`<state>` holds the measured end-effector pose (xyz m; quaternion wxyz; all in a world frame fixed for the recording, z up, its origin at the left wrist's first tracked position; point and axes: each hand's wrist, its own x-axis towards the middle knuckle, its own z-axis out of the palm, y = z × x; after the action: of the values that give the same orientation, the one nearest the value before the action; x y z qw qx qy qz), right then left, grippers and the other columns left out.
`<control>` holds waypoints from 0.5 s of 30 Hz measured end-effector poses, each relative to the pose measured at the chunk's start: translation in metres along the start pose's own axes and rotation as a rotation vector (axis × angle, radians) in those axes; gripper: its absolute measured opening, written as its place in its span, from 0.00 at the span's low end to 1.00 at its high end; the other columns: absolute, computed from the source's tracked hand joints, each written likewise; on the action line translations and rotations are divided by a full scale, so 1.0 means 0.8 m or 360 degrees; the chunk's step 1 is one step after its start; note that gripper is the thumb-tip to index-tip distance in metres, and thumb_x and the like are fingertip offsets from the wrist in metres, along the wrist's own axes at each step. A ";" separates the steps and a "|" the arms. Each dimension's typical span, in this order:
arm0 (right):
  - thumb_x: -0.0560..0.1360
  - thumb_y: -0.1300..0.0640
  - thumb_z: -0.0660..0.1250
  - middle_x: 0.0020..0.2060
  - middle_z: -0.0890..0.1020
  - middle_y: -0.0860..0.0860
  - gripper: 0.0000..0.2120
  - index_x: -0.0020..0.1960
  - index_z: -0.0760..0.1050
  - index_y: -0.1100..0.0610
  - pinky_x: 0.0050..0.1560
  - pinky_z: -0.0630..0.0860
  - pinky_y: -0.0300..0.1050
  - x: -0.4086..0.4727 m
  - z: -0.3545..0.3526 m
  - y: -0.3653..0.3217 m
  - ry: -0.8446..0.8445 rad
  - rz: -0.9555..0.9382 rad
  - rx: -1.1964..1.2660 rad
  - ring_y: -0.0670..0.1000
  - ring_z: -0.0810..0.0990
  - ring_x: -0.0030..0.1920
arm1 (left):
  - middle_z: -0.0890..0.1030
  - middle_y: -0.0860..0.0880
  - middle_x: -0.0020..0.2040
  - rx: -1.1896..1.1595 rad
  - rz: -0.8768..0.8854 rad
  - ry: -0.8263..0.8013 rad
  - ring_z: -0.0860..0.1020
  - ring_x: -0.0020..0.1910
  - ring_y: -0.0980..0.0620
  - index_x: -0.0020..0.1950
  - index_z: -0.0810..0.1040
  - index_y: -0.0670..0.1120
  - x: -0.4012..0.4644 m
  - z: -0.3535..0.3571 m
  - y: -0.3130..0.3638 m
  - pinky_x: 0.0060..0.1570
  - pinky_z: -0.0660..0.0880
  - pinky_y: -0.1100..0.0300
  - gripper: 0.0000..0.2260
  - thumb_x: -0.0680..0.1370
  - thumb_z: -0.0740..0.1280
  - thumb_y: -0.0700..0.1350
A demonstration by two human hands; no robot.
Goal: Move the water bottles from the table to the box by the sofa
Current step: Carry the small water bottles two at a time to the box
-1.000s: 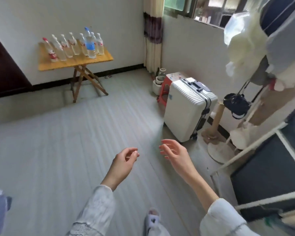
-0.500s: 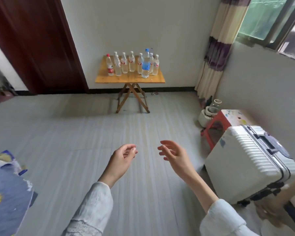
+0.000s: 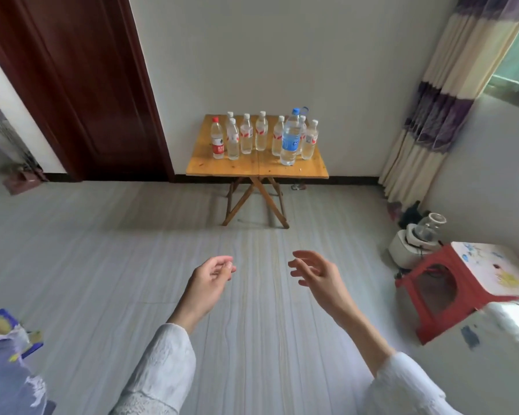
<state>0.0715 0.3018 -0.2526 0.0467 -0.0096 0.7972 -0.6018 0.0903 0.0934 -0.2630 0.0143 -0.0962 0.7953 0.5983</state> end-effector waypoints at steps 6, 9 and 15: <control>0.76 0.55 0.61 0.46 0.82 0.49 0.09 0.55 0.74 0.52 0.50 0.78 0.43 0.148 0.014 -0.019 0.0028 0.0004 0.0005 0.47 0.81 0.48 | 0.80 0.54 0.49 -0.0005 -0.0018 -0.0012 0.78 0.52 0.54 0.56 0.74 0.50 0.154 -0.026 0.019 0.58 0.74 0.53 0.08 0.79 0.58 0.46; 0.76 0.55 0.61 0.46 0.82 0.50 0.10 0.56 0.74 0.54 0.51 0.78 0.44 0.218 0.023 -0.018 0.0025 0.0023 0.0000 0.48 0.81 0.48 | 0.80 0.54 0.49 0.0015 -0.0058 -0.0057 0.78 0.52 0.55 0.56 0.74 0.51 0.216 -0.028 0.013 0.59 0.74 0.53 0.08 0.79 0.59 0.46; 0.76 0.55 0.61 0.46 0.81 0.48 0.08 0.55 0.73 0.53 0.51 0.78 0.46 0.371 0.041 -0.020 -0.0061 0.0012 0.0019 0.48 0.81 0.48 | 0.80 0.52 0.50 0.0028 -0.0083 0.0025 0.78 0.53 0.54 0.54 0.74 0.51 0.354 -0.041 0.016 0.57 0.74 0.54 0.07 0.79 0.59 0.45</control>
<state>-0.2219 0.2452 -0.2649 0.0644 -0.0178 0.7925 -0.6062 -0.1866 0.0268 -0.2804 0.0244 -0.1215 0.7979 0.5899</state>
